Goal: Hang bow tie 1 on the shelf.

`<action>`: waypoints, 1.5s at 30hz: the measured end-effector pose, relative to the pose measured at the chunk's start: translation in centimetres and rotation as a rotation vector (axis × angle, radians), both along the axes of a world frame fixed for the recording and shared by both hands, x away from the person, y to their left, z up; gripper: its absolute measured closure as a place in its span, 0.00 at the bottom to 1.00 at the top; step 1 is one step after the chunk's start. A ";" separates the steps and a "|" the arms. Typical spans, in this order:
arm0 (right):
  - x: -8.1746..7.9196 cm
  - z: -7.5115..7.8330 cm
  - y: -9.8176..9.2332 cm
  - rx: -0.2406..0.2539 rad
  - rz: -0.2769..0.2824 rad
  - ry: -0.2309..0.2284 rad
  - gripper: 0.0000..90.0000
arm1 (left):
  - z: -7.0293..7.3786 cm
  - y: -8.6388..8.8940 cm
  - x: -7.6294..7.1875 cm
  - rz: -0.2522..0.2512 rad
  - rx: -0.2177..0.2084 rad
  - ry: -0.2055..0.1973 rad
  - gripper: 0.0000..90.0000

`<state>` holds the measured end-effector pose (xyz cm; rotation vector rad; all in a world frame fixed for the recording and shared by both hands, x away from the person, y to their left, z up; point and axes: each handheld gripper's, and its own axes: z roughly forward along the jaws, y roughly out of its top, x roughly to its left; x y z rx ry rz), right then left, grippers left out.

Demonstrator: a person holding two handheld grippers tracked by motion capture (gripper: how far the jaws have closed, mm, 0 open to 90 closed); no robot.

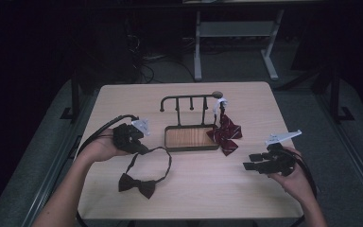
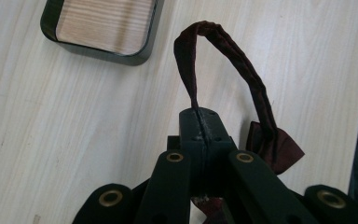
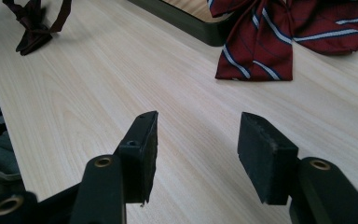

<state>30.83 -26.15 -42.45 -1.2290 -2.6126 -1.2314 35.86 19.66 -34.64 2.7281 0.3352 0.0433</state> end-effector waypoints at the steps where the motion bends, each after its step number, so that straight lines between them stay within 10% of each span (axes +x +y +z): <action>1: 0.0 0.1 0.0 -0.001 0.002 -0.002 0.53 | 0.2 0.0 0.0 -0.006 0.001 -0.003 1.00; 45: -0.2 -0.3 -0.2 -0.016 -0.005 -0.001 0.51 | 5.0 -0.4 -0.1 -0.064 -0.032 -0.026 1.00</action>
